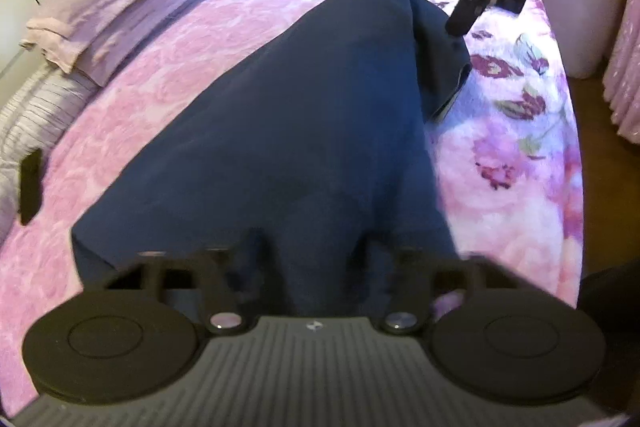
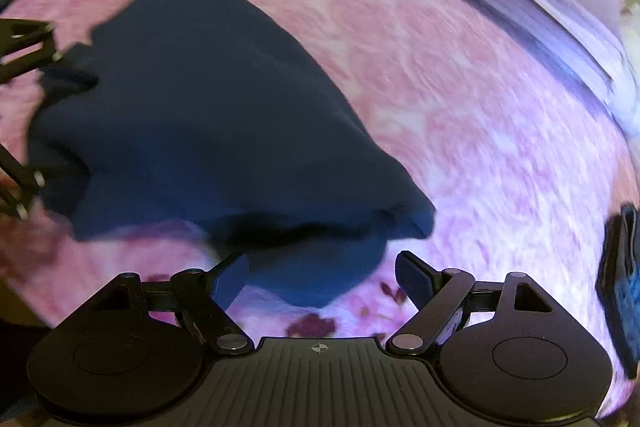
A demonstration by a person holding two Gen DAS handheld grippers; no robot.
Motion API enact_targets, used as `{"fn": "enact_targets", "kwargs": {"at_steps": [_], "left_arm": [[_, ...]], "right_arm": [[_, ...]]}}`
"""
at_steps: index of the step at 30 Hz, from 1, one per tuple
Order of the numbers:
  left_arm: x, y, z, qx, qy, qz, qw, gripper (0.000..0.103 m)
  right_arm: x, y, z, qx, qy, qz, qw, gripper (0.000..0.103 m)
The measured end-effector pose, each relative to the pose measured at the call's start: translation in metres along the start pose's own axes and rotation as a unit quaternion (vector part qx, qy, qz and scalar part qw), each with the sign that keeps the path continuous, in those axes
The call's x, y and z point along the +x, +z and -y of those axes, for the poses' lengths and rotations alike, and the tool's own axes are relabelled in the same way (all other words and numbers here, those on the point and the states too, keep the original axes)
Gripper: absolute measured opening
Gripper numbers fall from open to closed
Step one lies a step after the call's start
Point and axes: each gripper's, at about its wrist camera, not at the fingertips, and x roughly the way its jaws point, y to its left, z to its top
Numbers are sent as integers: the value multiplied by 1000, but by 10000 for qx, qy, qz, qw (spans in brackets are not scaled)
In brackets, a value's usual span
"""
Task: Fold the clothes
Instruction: 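Grasp the navy garment with the left tool while the right tool holds it up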
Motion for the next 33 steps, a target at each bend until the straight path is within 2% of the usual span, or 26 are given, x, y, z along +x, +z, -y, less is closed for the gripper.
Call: {"fn": "enact_targets", "kwargs": {"at_steps": [1, 5, 8, 9, 10, 13, 16, 19, 22, 26, 28, 31, 33], "left_arm": [[-5, 2, -7, -159, -12, 34, 9999, 13], [-38, 12, -45, -953, 72, 298, 9950, 8], [-63, 23, -68, -1187, 337, 407, 9915, 8], [-69, 29, -73, -1197, 408, 415, 9911, 8], [-75, 35, -77, -1208, 478, 423, 9906, 8], [-96, 53, -81, -1165, 554, 470, 9905, 7], [-131, 71, -71, -1121, 315, 628, 9912, 7], [-170, 85, -56, -1140, -82, 919, 9892, 7], [-205, 92, -48, -1231, -527, 1305, 9824, 7], [-251, 94, -51, -1372, -1046, 1861, 9673, 7], [-273, 92, -60, -1388, -1210, 2046, 9614, 7], [-291, 86, -86, -1697, -1316, 2083, 9542, 7], [-282, 82, -108, -2029, -1142, 1904, 9537, 9]], "right_arm": [[6, -1, 5, 99, 3, 16, 9999, 83], [28, 1, 30, 665, 213, 150, 9974, 83], [46, 1, 48, 1323, 975, 215, 9862, 80], [50, 1, 56, 1571, 1153, 204, 9806, 42], [48, 1, 64, 1761, 1287, 223, 9757, 14], [10, 5, 85, 1811, 1366, 564, 9723, 9], [-47, 6, 104, 1586, 1158, 946, 9760, 7], [-113, 4, 126, 1553, 770, 1292, 9764, 7], [-180, 4, 140, 1619, 339, 1638, 9725, 7], [-283, 11, 129, 1453, -337, 2139, 9654, 7], [-320, 20, 120, 1409, -471, 2281, 9622, 7], [-353, 42, 107, 1312, -468, 2370, 9615, 7], [-351, 61, 104, 1212, -370, 2345, 9638, 7]]}}
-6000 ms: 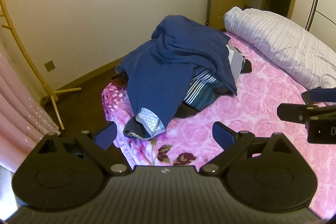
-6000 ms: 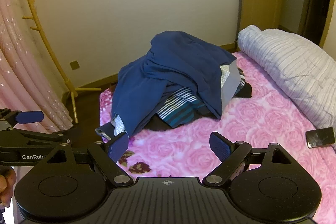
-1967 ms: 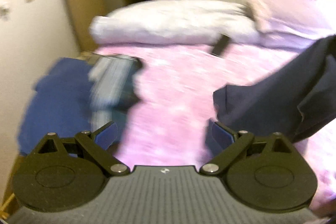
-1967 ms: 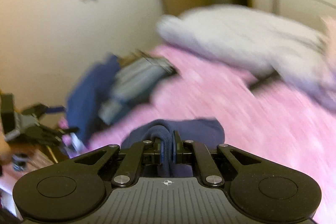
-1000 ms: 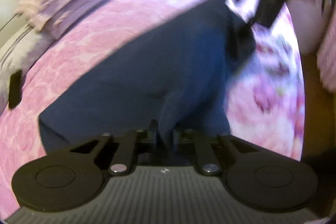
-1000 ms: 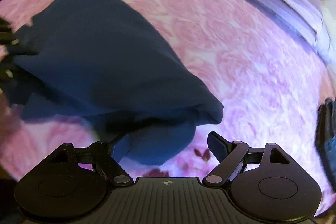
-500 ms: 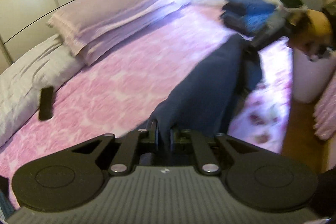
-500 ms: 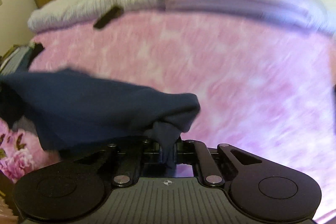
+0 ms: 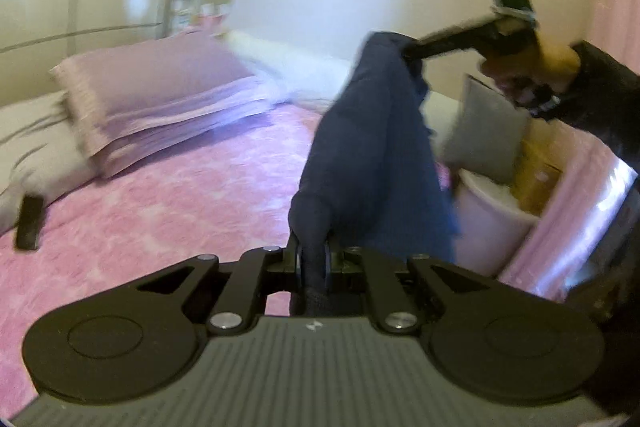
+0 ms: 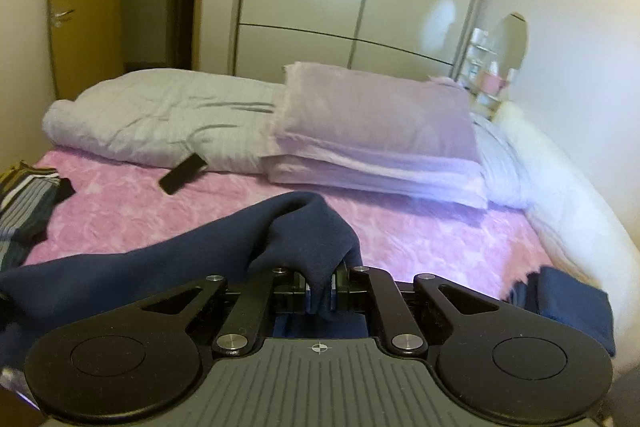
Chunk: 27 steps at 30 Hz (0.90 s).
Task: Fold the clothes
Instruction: 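Grasp the navy garment with the left tool while the right tool holds it up, then shake out the navy garment with both tools and lay it on the bed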
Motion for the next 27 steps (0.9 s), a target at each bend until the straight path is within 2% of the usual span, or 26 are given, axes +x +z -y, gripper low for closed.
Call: {"fn": "enact_targets", "kwargs": {"at_steps": [2, 3, 5, 6, 7, 8, 9, 10, 11, 14, 16, 18, 20, 21, 23, 24, 25, 26, 27], "left_arm": [[15, 1, -28, -350, 420, -233, 9982, 15], [28, 0, -47, -537, 766, -348, 9950, 15], [47, -3, -76, -845, 1505, -418, 9841, 26], [58, -8, -91, -1011, 1768, -482, 9778, 30], [69, -14, -102, -1091, 2016, -597, 9715, 34], [77, -18, -107, -1061, 2221, -709, 9666, 36], [87, -27, -107, -1015, 2291, -851, 9643, 36], [96, -36, -107, -968, 2358, -993, 9619, 39], [108, -47, -98, -842, 2284, -1158, 9630, 45], [144, -80, -67, -338, 1977, -1705, 9647, 52], [171, -101, -40, 213, 1650, -2061, 9643, 58], [197, -122, -13, 841, 1350, -2278, 9606, 65], [223, -142, 12, 1489, 1088, -2426, 9524, 66], [236, -152, 14, 1646, 984, -2509, 9488, 66], [260, -172, 20, 1960, 777, -2673, 9403, 64], [273, -183, 20, 2162, 778, -2848, 9307, 60], [284, -192, 17, 2285, 792, -2989, 9231, 33], [287, -194, 14, 2319, 820, -3069, 9194, 11], [287, -192, 8, 2186, 859, -3055, 9228, 8]], "right_arm": [[40, 10, -2, -48, 158, -155, 9997, 7], [74, 13, -3, -57, 301, -309, 9991, 7], [150, 15, -5, -113, 606, -695, 9957, 8], [187, 12, -5, -198, 667, -878, 9937, 19], [223, 8, -8, -343, 621, -1005, 9924, 46], [248, 3, -10, -467, 609, -1034, 9917, 55], [273, -2, -12, -590, 597, -1064, 9908, 60], [293, -9, -13, -696, 652, -1102, 9893, 60], [300, -21, -13, -760, 858, -1161, 9866, 60], [320, -60, -15, -987, 1486, -1349, 9747, 60], [321, -99, -15, -1413, 1917, -1548, 9588, 60], [309, -142, -24, -2224, 2089, -1719, 9367, 60], [296, -186, -33, -3018, 2245, -1877, 9074, 60], [289, -205, -37, -3421, 2298, -1898, 8911, 60], [278, -230, -48, -4179, 2281, -1618, 8644, 60], [274, -240, -54, -4526, 2256, -1446, 8505, 60], [272, -248, -59, -4839, 2220, -1269, 8369, 60], [273, -253, -65, -5079, 2186, -1127, 8256, 60], [274, -256, -70, -5287, 2164, -983, 8149, 60]]}}
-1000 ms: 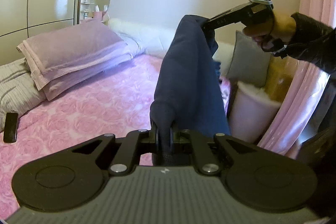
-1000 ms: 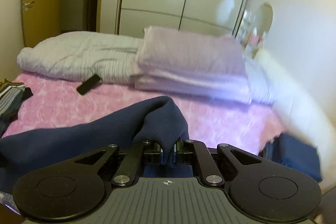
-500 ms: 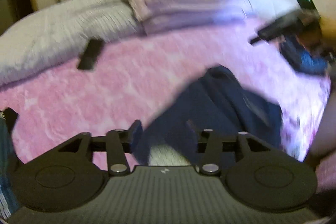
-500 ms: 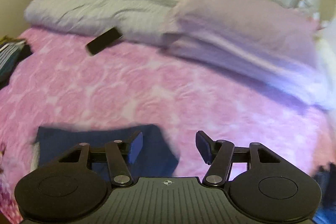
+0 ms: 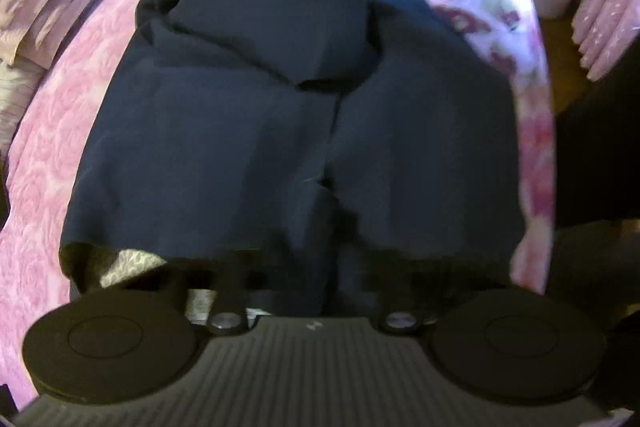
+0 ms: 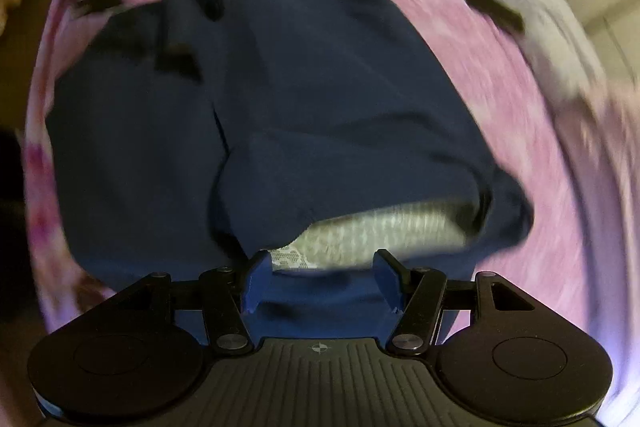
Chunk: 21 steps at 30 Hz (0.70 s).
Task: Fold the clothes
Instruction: 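Shake out the navy garment with both tools and lay it on the bed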
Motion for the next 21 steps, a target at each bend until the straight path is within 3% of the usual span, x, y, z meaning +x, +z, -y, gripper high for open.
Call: {"fn": "enact_targets", "kwargs": {"at_steps": [4, 6, 9, 10, 12, 14, 18, 19, 20, 21], "left_arm": [[-31, -5, -42, -1065, -34, 391, 9935, 3], [-43, -7, -52, -1232, -2, 528, 9910, 3], [-52, -9, -54, -1255, 71, 621, 9901, 3], [-54, -10, -54, -1218, 94, 625, 9905, 3], [-55, -7, -49, -1123, 130, 589, 9918, 3], [-55, -5, -46, -1146, 166, 559, 9917, 3], [-57, -5, -39, -1372, 195, 551, 9888, 3], [-58, -6, -38, -1408, 219, 529, 9884, 3], [-60, -6, -38, -1445, 244, 510, 9879, 3], [-67, -7, -43, -1535, 314, 583, 9859, 3]], "right_arm": [[-2, 4, 1, -472, -72, 395, 9981, 60], [-15, 5, 0, -617, -36, 611, 9962, 60], [-27, 2, -6, -974, 123, 837, 9916, 61], [-29, 1, -8, -1093, 189, 893, 9898, 71], [-26, 2, -7, -1283, 336, 995, 9862, 79], [-16, 7, -3, -1441, 477, 1067, 9826, 79], [21, 17, 0, -1808, 509, 793, 9790, 79], [28, 17, 3, -1849, 531, 752, 9784, 76], [30, 18, 9, -1730, 632, 694, 9804, 66], [28, 19, 18, -1593, 776, 636, 9821, 31]]}}
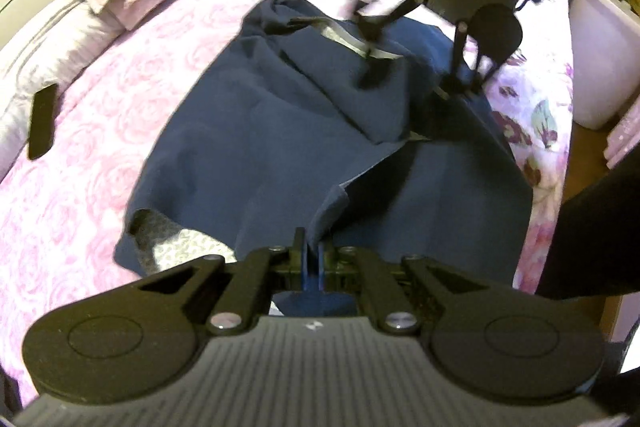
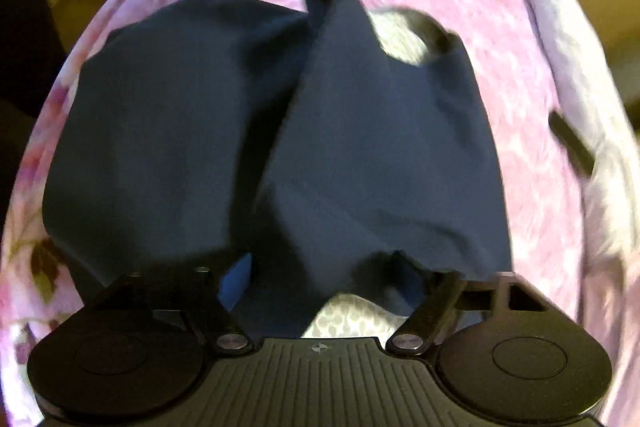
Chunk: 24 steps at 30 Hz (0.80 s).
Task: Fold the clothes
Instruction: 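Shake out the navy garment with both tools and lay it on the bed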
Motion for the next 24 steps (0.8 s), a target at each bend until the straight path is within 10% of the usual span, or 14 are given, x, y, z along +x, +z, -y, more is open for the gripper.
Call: {"fn": "enact_targets", "kwargs": {"at_steps": [1, 7, 16, 24], "left_arm": [[-7, 2, -6, -89, 64, 81, 9999, 3], [-69, 18, -58, -499, 576, 912, 9929, 2], [-220, 50, -91, -22, 1094, 2587, 9597, 2], [-307, 103, -112, 143, 1385, 3374, 9310, 2]], "right_arm": [[-8, -1, 8, 101, 100, 30, 9999, 14], [-103, -10, 52, 1796, -979, 229, 9786, 2], [-266, 50, 49, 3189, -3604, 590, 8746, 2], [-378, 102, 65, 3250, -4866, 985, 8049, 2]]}}
